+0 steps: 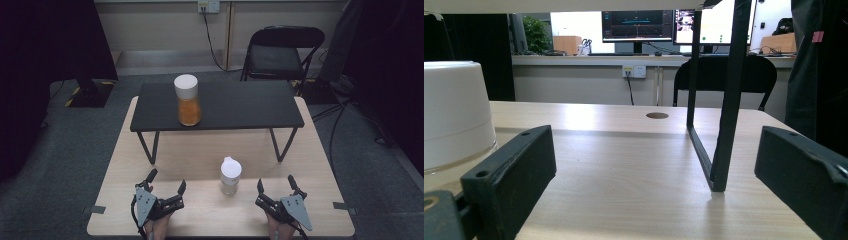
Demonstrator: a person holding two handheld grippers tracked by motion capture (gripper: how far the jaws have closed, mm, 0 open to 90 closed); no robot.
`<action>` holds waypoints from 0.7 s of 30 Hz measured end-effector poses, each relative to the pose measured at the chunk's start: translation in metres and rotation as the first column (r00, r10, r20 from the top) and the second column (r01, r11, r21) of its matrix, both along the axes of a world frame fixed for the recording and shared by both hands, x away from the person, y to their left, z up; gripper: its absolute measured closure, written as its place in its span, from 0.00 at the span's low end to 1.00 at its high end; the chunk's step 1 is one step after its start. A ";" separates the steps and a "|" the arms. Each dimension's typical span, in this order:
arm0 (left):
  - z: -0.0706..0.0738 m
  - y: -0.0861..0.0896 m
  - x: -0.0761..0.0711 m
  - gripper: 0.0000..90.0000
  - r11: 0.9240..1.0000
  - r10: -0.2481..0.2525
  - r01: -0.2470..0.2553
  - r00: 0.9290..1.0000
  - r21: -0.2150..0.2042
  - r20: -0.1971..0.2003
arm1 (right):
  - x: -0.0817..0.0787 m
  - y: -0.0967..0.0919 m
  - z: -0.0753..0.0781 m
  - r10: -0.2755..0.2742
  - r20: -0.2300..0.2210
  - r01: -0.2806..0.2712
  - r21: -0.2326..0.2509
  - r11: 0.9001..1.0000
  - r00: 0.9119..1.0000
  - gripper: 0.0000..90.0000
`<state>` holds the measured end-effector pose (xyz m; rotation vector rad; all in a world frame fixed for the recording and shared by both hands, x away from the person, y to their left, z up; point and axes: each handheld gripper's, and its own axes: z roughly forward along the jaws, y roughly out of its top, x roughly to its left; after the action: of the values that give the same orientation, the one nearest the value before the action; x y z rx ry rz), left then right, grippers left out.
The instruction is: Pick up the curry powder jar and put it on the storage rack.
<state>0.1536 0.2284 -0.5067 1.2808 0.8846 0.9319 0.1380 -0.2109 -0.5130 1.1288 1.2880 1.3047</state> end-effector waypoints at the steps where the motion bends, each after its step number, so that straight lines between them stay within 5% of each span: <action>1: -0.002 -0.001 0.000 0.00 1.000 0.005 -0.005 1.000 0.000 0.001 | 0.000 0.000 0.000 0.000 0.000 0.000 0.000 1.000 1.000 0.02; 13: -0.014 -0.003 -0.001 0.01 0.999 0.010 -0.009 1.000 0.033 -0.016 | 0.000 0.000 0.000 0.000 0.000 0.000 0.000 1.000 1.000 0.02; 21: -0.007 -0.003 0.003 0.00 0.999 0.006 -0.004 0.998 0.045 -0.060 | 0.000 0.000 0.000 -0.001 0.000 0.001 0.001 1.000 1.000 0.01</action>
<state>0.1566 0.2250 -0.5138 1.3519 0.9181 0.9261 0.1379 -0.2109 -0.5131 1.1296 1.2872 1.3046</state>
